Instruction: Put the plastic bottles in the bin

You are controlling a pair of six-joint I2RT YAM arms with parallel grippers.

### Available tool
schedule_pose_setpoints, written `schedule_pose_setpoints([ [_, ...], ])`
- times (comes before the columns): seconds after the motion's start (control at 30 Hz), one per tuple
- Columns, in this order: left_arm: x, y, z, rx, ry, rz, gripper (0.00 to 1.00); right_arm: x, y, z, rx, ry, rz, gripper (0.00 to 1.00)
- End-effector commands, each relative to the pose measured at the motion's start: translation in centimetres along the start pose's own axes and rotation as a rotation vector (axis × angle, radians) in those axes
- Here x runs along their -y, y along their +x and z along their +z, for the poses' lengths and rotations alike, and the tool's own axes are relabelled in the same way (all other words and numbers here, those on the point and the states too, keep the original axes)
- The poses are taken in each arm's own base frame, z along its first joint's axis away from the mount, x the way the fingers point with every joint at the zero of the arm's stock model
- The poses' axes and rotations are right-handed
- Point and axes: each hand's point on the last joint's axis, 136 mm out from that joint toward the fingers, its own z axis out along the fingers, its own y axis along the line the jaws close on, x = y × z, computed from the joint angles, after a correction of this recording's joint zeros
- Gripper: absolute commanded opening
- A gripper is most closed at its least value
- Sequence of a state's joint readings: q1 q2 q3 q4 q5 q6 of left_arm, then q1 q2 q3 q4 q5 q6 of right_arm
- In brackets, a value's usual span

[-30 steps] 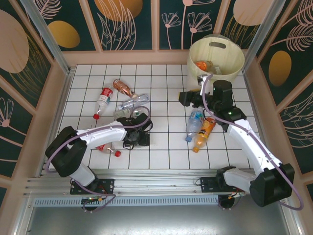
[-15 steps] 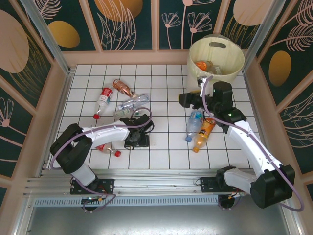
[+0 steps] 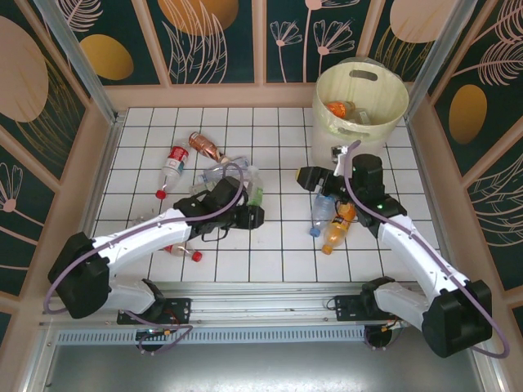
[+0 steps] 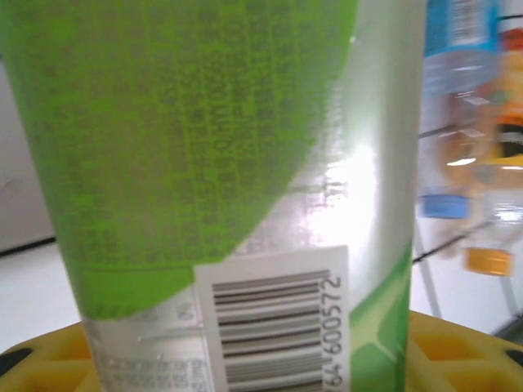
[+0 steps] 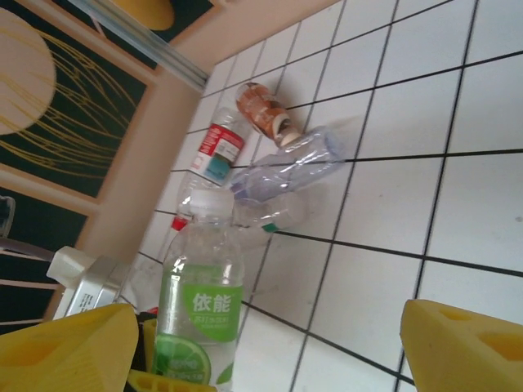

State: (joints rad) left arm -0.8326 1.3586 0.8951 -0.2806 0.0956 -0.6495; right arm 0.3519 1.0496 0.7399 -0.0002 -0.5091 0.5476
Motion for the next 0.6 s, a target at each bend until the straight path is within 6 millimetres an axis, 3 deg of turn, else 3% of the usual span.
schedule_pose_setpoints([
  [0.0,3.4,-1.1,-0.2,0.063,0.180,0.123,0.56,-2.5,-0.5,-0.1,0.020,-0.125,0.044,0.87],
  [0.27,5.7,-1.7,-0.6,0.107,0.302,0.220,0.58,-4.0,0.1,1.1,-0.041,-0.211,0.073,0.91],
  [0.57,6.6,-1.5,-0.4,0.107,0.344,0.247,0.59,-4.9,1.7,3.4,-0.114,-0.229,0.064,0.93],
])
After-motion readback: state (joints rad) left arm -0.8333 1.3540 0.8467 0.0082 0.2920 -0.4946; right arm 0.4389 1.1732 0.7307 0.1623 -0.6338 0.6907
